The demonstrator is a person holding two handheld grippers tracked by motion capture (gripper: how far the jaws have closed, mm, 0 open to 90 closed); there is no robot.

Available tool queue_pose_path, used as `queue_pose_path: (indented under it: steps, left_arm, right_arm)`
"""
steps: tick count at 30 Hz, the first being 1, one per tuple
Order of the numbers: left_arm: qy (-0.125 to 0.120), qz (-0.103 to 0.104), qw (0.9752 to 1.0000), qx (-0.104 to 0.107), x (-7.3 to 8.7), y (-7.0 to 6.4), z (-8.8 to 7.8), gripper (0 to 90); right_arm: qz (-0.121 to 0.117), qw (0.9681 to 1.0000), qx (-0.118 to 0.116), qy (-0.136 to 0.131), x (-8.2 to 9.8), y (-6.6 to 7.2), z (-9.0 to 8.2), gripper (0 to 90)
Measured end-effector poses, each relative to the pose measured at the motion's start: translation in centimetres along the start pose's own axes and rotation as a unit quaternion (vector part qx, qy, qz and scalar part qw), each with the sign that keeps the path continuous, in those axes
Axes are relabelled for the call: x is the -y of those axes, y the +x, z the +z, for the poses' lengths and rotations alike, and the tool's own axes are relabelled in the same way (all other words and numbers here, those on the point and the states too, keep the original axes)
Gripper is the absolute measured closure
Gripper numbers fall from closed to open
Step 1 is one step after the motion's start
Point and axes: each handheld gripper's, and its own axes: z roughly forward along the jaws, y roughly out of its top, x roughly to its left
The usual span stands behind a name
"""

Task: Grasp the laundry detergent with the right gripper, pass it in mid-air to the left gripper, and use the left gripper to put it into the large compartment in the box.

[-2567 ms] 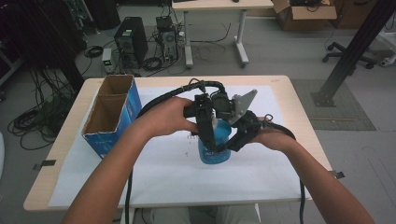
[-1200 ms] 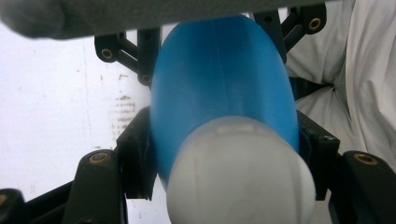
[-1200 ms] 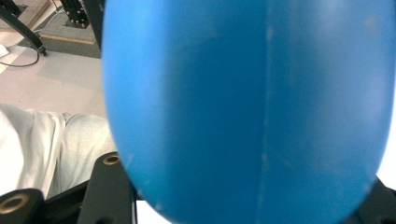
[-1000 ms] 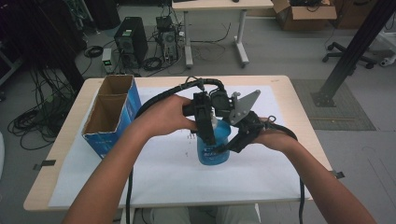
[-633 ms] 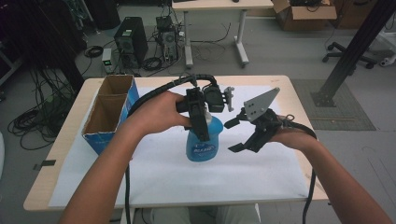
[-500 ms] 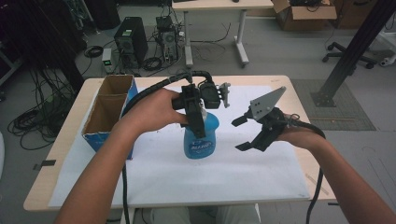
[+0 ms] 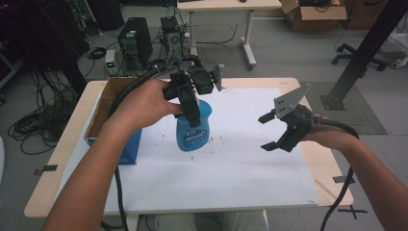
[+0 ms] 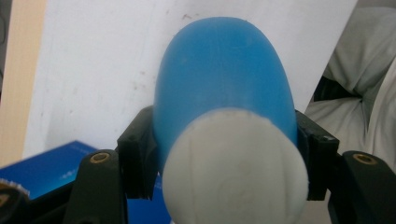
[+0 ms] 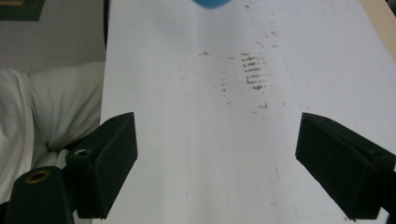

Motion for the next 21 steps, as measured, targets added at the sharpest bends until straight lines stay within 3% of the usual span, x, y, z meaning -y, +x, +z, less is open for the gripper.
queue_pose_path:
  steps: [5, 12, 16, 21]
  left_arm:
    - [0.005, -0.036, 0.9993, -0.009, 0.6, 0.9, -1.1, 37.5]
    - [0.009, -0.075, 0.9970, -0.016, 1.3, 1.8, -2.4, 37.6]
    - [0.010, -0.107, 0.9939, -0.024, 1.8, 2.4, -3.2, 37.7]
    - [0.003, -0.155, 0.9874, -0.033, 2.5, 3.4, -4.3, 37.7]
  right_arm:
    - [0.004, 0.9995, 0.005, 0.030, 0.3, -0.1, -0.5, 10.1]
    - [0.005, 0.9958, 0.005, 0.092, 0.7, -0.1, -0.7, 8.2]
    - [0.012, 0.9951, 0.006, 0.098, 1.0, -0.3, -1.1, 7.7]
    - [0.014, 0.9940, 0.012, 0.107, 1.4, -0.5, -1.6, 7.7]
